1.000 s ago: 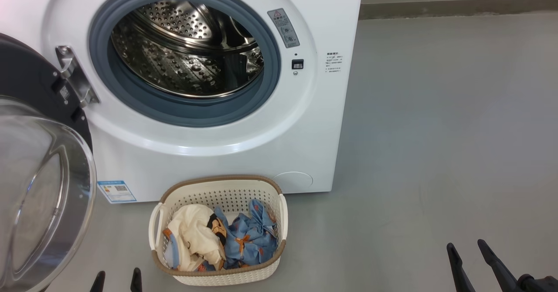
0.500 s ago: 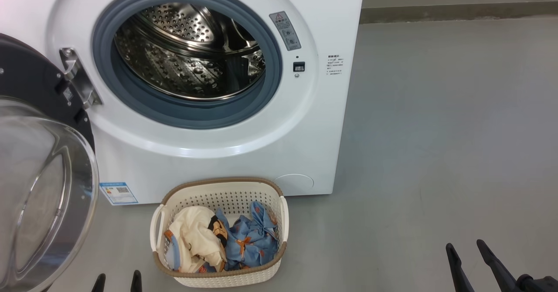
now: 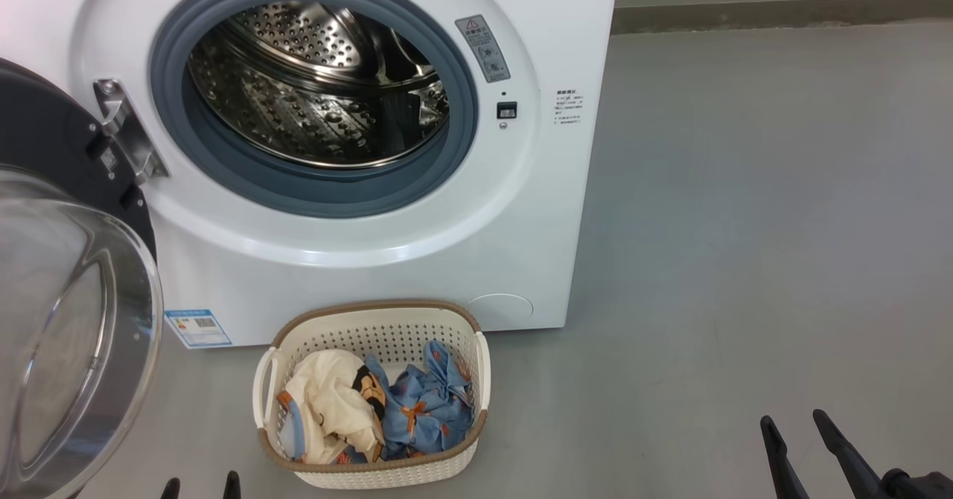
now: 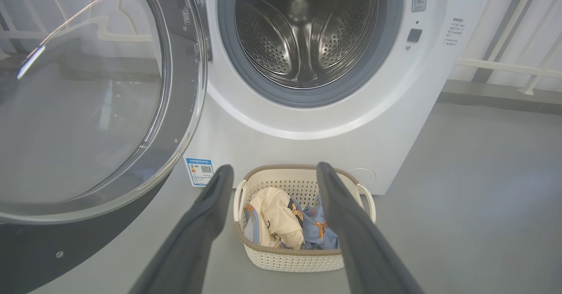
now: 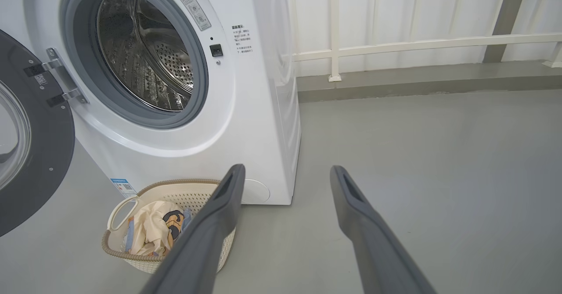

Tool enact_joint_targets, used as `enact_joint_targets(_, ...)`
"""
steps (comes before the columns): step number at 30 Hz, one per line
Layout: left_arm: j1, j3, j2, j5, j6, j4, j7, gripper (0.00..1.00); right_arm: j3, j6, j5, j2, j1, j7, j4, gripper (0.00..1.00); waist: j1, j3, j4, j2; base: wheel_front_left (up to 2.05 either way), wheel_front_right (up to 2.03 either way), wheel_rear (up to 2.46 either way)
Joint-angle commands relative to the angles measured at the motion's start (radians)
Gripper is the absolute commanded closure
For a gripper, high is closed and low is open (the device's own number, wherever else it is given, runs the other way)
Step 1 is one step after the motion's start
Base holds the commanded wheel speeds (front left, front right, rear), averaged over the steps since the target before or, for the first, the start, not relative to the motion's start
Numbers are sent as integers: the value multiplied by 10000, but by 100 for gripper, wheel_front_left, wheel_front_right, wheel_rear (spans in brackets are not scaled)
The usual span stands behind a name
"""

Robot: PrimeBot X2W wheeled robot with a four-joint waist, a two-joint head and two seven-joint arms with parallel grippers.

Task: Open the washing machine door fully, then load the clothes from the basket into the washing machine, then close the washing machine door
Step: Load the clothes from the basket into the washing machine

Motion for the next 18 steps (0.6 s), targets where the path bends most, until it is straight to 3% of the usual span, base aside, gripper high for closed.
enact_joint_targets(1, -238, 346, 28, -53, -12, -160, -105, 0, 257, 16, 79, -182, -153, -118, -211, 0, 0, 9, -8, 0, 0, 0, 0)
enact_joint_targets(7, -263, 383, 28, -70, -61, -40, -105, 0, 287, 16, 97, -198, -169, -118, -193, 0, 0, 61, -33, 0, 41, -41, 0)
enact_joint_targets(18, -352, 489, 28, -103, -57, 40, -105, 0, 290, 16, 122, -248, -218, -118, -184, 0, 0, 200, -87, 0, 104, -104, 0)
